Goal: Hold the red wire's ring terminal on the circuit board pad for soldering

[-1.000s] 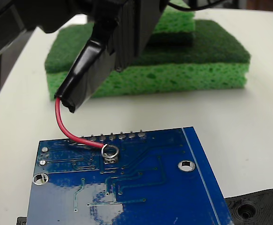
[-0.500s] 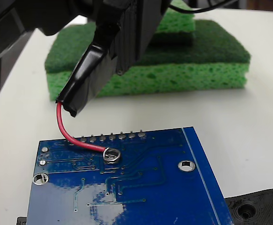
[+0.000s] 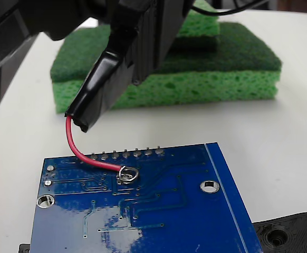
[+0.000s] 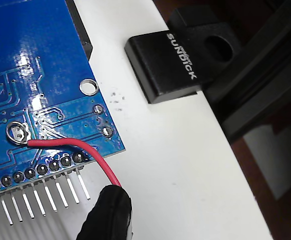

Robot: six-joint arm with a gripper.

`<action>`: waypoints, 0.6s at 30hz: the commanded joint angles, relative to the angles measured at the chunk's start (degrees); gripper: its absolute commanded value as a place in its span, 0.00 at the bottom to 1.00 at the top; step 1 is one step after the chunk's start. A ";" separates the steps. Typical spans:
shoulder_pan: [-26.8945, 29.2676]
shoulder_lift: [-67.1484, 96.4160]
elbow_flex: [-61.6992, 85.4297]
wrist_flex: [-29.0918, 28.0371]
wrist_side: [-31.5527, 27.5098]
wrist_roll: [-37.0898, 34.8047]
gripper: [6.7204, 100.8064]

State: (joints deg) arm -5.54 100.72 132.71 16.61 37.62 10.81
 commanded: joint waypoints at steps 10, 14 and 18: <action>-0.18 -0.09 -0.35 -0.53 1.76 -0.09 0.99; 0.26 -0.18 -0.26 -0.79 1.58 -0.26 0.99; 0.18 -0.18 -0.26 -0.79 1.85 -0.26 0.99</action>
